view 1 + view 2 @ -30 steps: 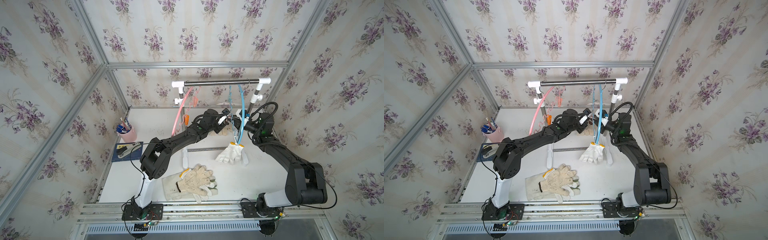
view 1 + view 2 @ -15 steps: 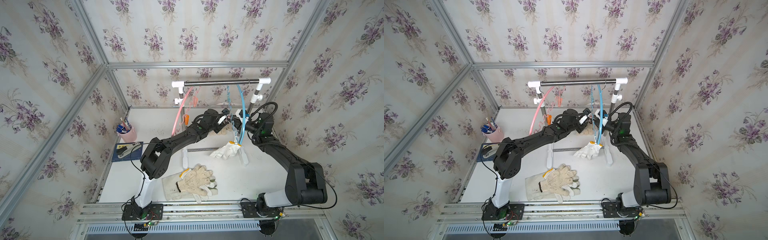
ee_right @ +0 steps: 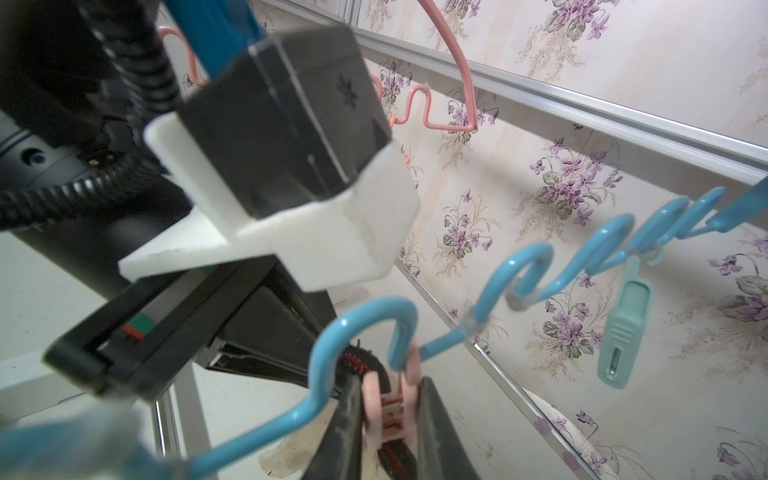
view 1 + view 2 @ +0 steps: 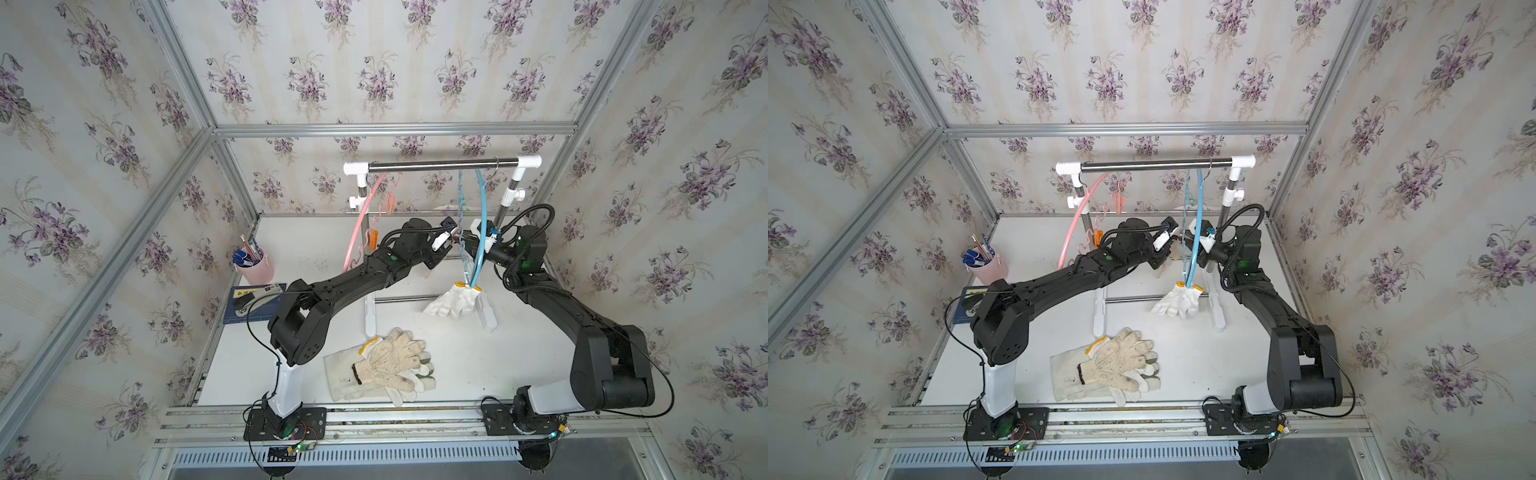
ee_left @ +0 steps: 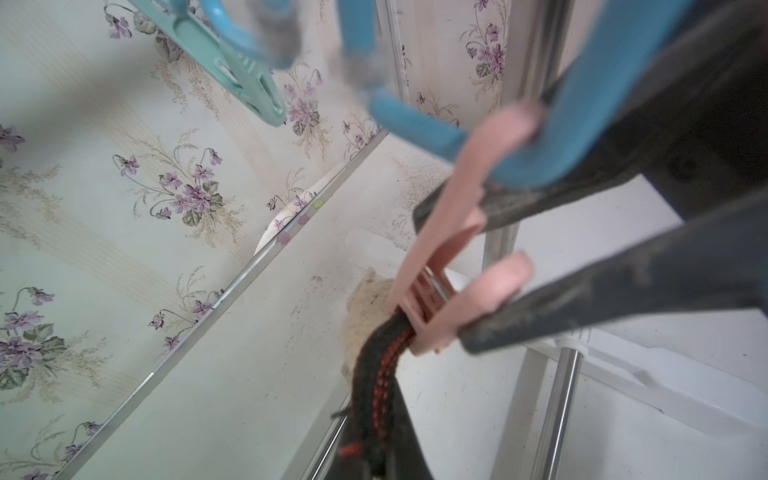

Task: Clip the gloves onto a hanger to dry
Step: Clamp the glove onto the hanger.

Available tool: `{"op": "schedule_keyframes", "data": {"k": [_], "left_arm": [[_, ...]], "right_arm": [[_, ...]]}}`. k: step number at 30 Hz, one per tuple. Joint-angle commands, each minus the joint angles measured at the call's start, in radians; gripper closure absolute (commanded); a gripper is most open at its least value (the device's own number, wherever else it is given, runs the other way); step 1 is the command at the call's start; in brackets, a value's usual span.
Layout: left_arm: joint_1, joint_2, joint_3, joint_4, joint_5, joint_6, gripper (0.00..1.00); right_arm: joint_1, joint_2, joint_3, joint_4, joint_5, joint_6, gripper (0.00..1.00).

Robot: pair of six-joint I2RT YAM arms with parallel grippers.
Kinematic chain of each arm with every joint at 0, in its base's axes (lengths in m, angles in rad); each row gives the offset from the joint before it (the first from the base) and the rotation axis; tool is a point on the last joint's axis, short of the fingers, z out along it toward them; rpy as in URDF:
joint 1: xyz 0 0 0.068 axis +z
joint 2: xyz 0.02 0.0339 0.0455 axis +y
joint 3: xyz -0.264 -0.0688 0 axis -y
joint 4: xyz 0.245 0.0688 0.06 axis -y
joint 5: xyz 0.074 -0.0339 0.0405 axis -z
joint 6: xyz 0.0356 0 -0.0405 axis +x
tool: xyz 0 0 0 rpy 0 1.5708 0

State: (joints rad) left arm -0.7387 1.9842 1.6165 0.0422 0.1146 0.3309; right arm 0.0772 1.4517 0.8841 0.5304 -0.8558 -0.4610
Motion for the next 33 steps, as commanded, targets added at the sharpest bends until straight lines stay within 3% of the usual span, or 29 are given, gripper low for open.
{"op": "schedule_keyframes", "data": {"k": [1, 14, 33], "left_arm": [[-0.001, -0.013, -0.010, 0.022, 0.037, -0.006, 1.00], [-0.001, 0.022, 0.066, -0.036, 0.079, 0.040, 1.00], [-0.001, -0.014, 0.057, -0.109, 0.098, 0.152, 1.00]], "right_arm": [[0.001, -0.010, 0.000, 0.036, -0.008, -0.011, 0.80], [0.004, -0.007, 0.003, 0.036, -0.013, -0.013, 0.79], [0.003, -0.010, -0.003, 0.014, -0.008, -0.034, 0.79]]}}
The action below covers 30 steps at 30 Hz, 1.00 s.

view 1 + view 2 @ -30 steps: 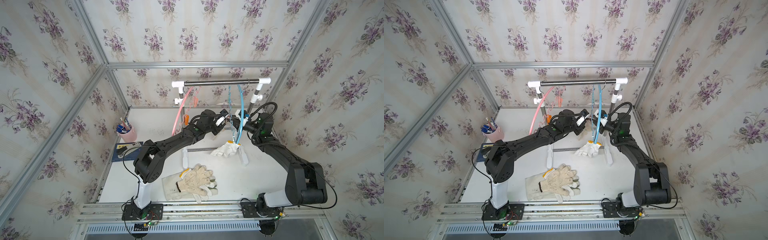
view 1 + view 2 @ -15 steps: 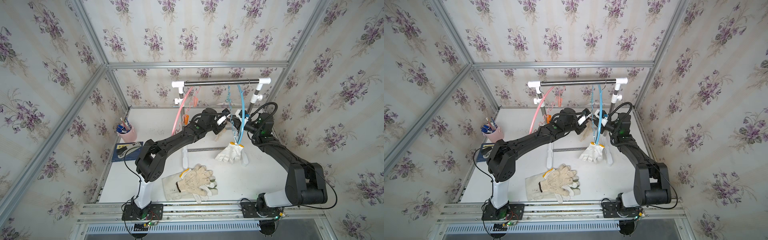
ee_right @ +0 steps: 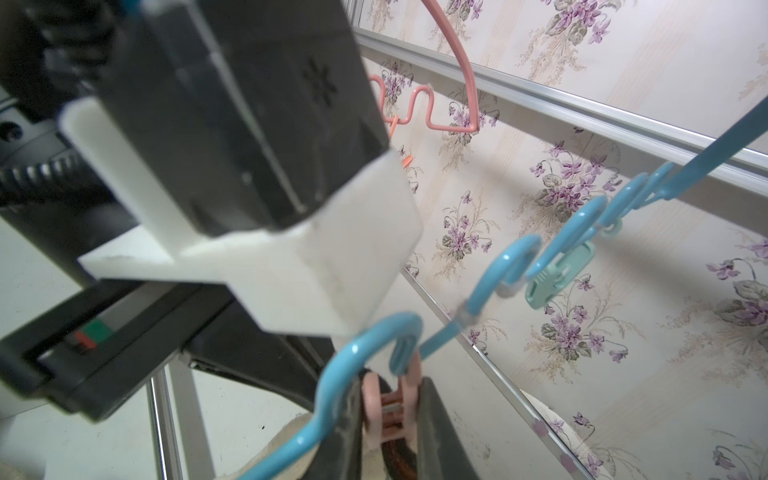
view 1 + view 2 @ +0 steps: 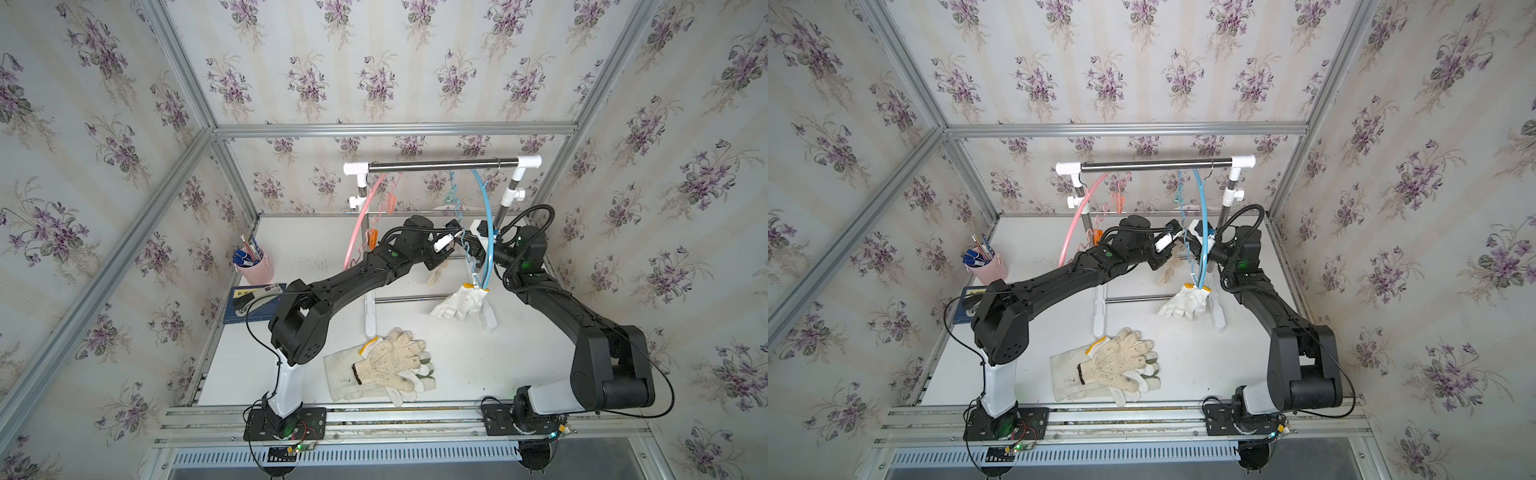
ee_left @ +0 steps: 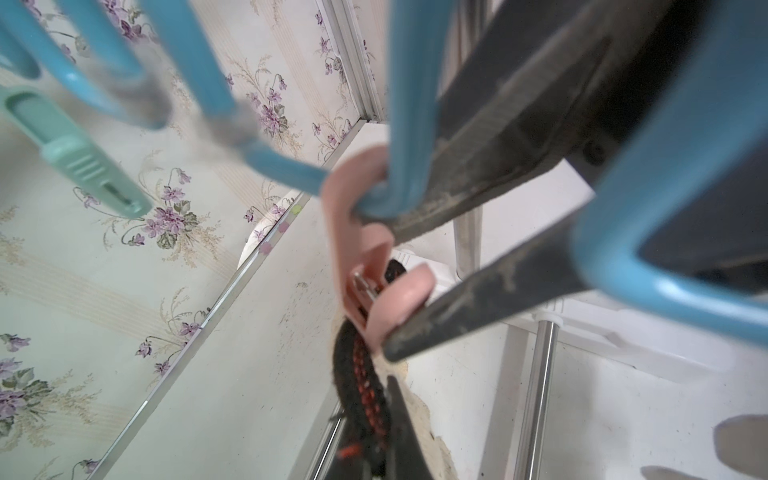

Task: Clip the gloves onto a hanger to dry
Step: Clamp the glove onto the hanger.

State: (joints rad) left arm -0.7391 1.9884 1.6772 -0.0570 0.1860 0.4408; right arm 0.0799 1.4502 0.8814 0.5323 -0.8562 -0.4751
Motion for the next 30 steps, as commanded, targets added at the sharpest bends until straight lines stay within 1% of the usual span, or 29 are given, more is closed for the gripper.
{"op": "schedule_keyframes", "data": {"k": [1, 19, 23, 26, 30], "left_arm": [[0.000, -0.023, -0.009, -0.008, 0.027, 0.048, 1.00], [0.001, -0.040, 0.012, -0.075, -0.003, 0.194, 1.00], [0.000, -0.039, 0.014, -0.091, -0.016, 0.260, 1.00], [0.000, -0.034, 0.021, -0.087, -0.031, 0.275, 1.00], [0.000, -0.030, 0.035, -0.084, -0.017, 0.273, 1.00]], "right_arm": [[0.001, -0.008, -0.001, 0.012, -0.009, -0.020, 0.80], [0.004, -0.015, -0.001, 0.008, -0.021, -0.024, 0.78], [0.003, -0.016, -0.002, 0.006, -0.025, -0.023, 0.79], [0.004, -0.016, -0.002, 0.006, -0.024, -0.025, 0.78], [0.004, -0.015, -0.002, 0.004, -0.026, -0.025, 0.78]]}}
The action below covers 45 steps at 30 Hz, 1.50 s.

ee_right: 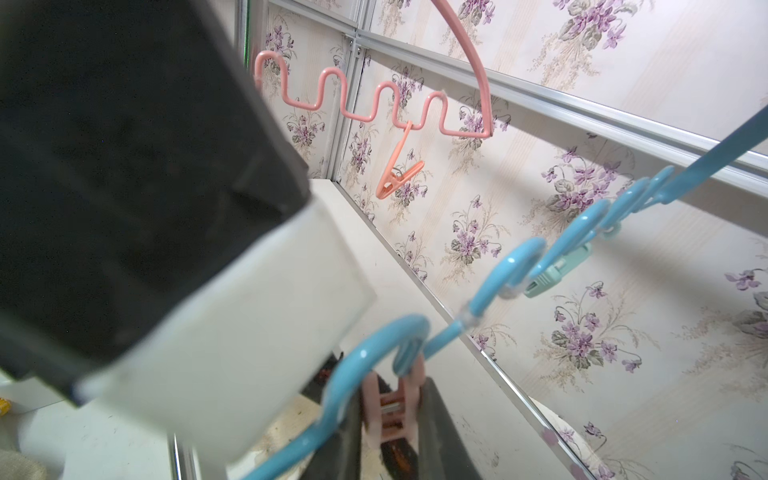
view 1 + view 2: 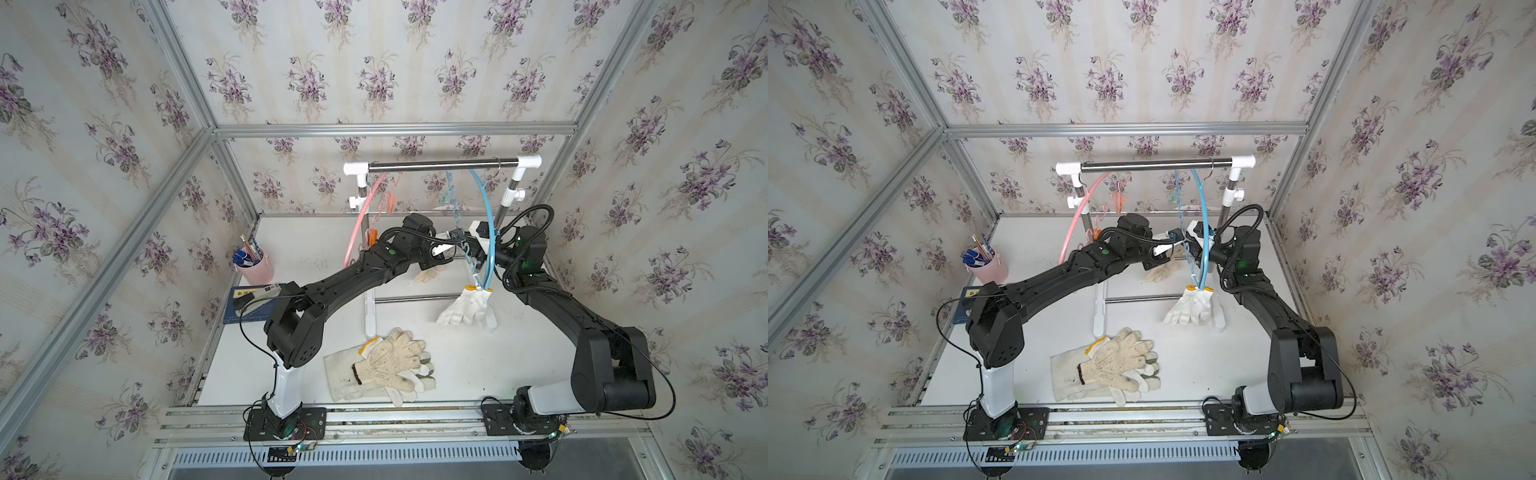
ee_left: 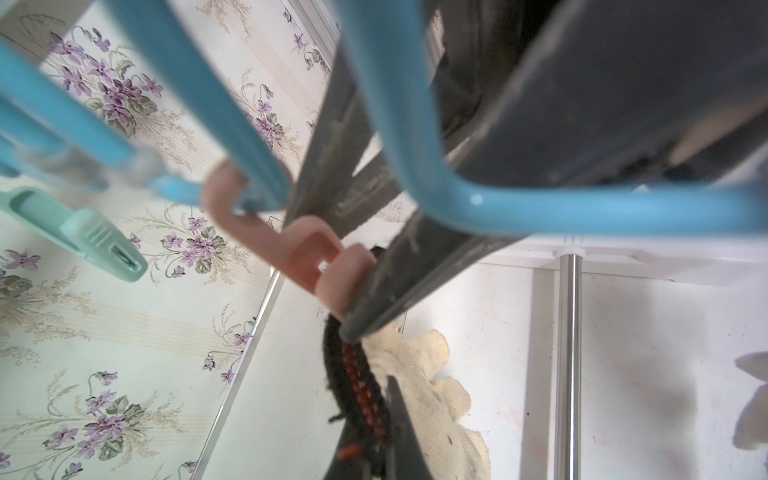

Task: Clip the gloves onto a hanger to dry
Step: Clamp the glove onto the hanger.

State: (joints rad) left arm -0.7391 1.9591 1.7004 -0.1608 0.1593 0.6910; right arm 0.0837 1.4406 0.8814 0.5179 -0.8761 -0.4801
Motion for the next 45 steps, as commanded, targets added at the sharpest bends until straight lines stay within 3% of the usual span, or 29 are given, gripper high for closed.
{"op": "schedule_keyframes", "data": {"k": [1, 10, 15, 19, 26, 29, 33, 37, 45], "left_arm": [[0.000, -0.002, 0.012, 0.024, 0.011, 0.022, 1.00], [0.000, -0.012, -0.003, 0.035, 0.022, 0.009, 1.00], [0.000, -0.019, -0.015, 0.039, 0.024, 0.007, 1.00], [0.000, -0.019, -0.016, 0.039, 0.026, 0.003, 1.00], [0.000, -0.018, -0.016, 0.037, 0.016, -0.002, 1.00], [0.000, -0.021, -0.016, 0.040, 0.001, -0.013, 0.94], [0.000, -0.034, -0.033, 0.063, -0.023, -0.042, 0.74], [0.000, -0.045, -0.041, 0.086, -0.053, -0.079, 0.62], [0.000, -0.088, -0.075, 0.100, -0.113, -0.116, 0.56]], "right_arm": [[0.000, -0.005, -0.001, 0.015, -0.006, -0.021, 0.78], [0.002, -0.007, -0.001, 0.005, 0.001, -0.028, 0.77], [0.004, -0.008, -0.001, 0.003, 0.026, -0.029, 0.58], [0.004, -0.009, -0.002, 0.003, 0.032, -0.028, 0.56], [0.004, -0.026, -0.016, 0.008, 0.060, -0.028, 0.35], [0.003, -0.041, -0.026, -0.003, 0.083, -0.041, 0.28], [0.003, -0.067, -0.041, -0.010, 0.115, -0.042, 0.22], [0.003, -0.092, -0.051, -0.036, 0.135, -0.035, 0.21], [0.003, -0.181, -0.094, -0.093, 0.218, -0.020, 0.20]]}}
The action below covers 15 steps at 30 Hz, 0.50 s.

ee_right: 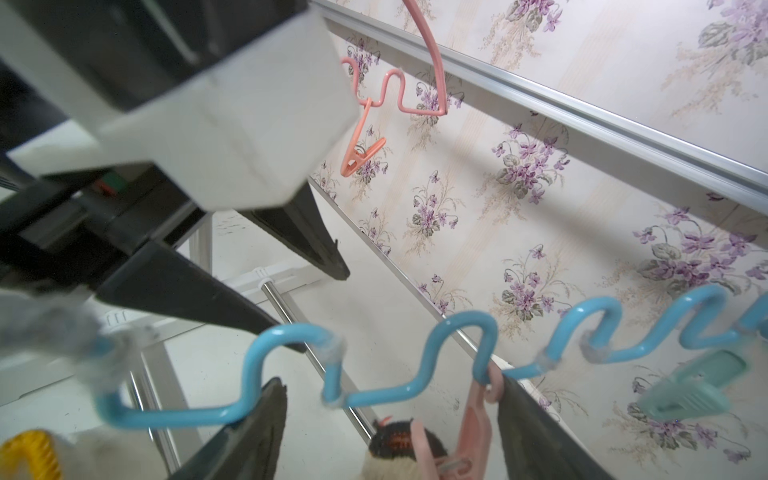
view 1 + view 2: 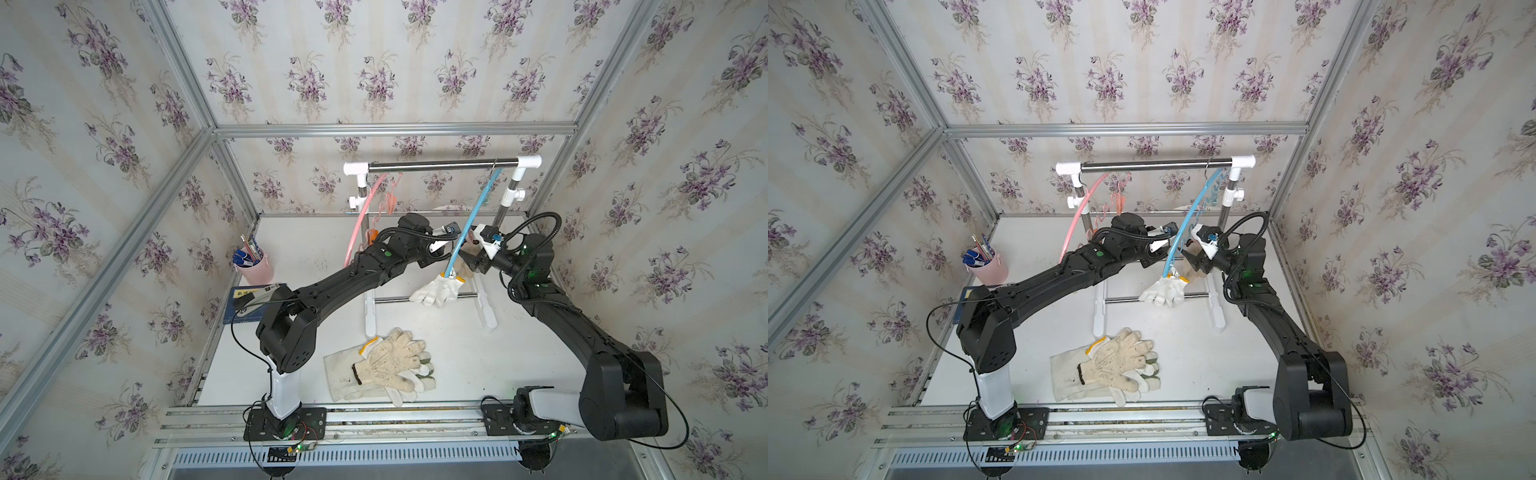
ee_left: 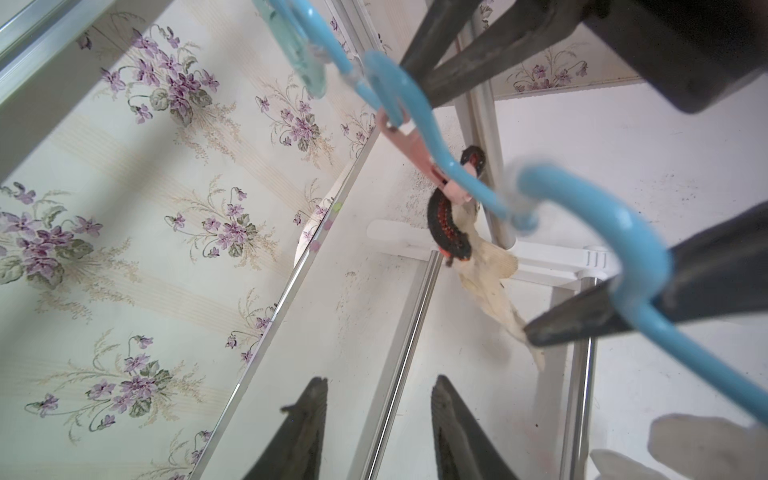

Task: Clip the gloves onto a hanger to dry
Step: Clamp the glove onto the hanger.

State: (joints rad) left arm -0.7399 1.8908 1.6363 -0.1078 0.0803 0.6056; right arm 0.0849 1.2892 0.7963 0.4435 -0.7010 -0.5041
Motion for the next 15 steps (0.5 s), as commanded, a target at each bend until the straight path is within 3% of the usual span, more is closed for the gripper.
{"op": "schedule_keyframes", "data": {"k": [1, 4, 6, 9, 11, 15], "left_arm": [[0.000, -0.032, -0.020, 0.052, -0.048, -0.038, 0.56], [0.000, -0.074, -0.049, 0.062, -0.066, -0.058, 0.54], [0.000, -0.110, -0.069, 0.063, -0.072, -0.072, 0.45], [-0.002, -0.164, -0.096, 0.045, -0.058, -0.076, 0.45], [-0.005, -0.203, -0.110, 0.035, -0.058, -0.075, 0.45], [-0.011, -0.272, -0.112, -0.014, -0.044, -0.068, 0.45]], "right_arm": [[0.001, -0.051, -0.024, -0.021, 0.063, 0.015, 0.20], [0.002, -0.123, -0.070, -0.016, 0.116, 0.054, 0.20], [0.002, -0.159, -0.083, -0.035, 0.152, 0.091, 0.20], [0.001, -0.196, -0.064, -0.115, 0.198, 0.163, 0.16], [0.001, -0.216, -0.046, -0.182, 0.201, 0.196, 0.11], [0.001, -0.289, -0.053, -0.254, 0.141, 0.187, 0.12]]}}
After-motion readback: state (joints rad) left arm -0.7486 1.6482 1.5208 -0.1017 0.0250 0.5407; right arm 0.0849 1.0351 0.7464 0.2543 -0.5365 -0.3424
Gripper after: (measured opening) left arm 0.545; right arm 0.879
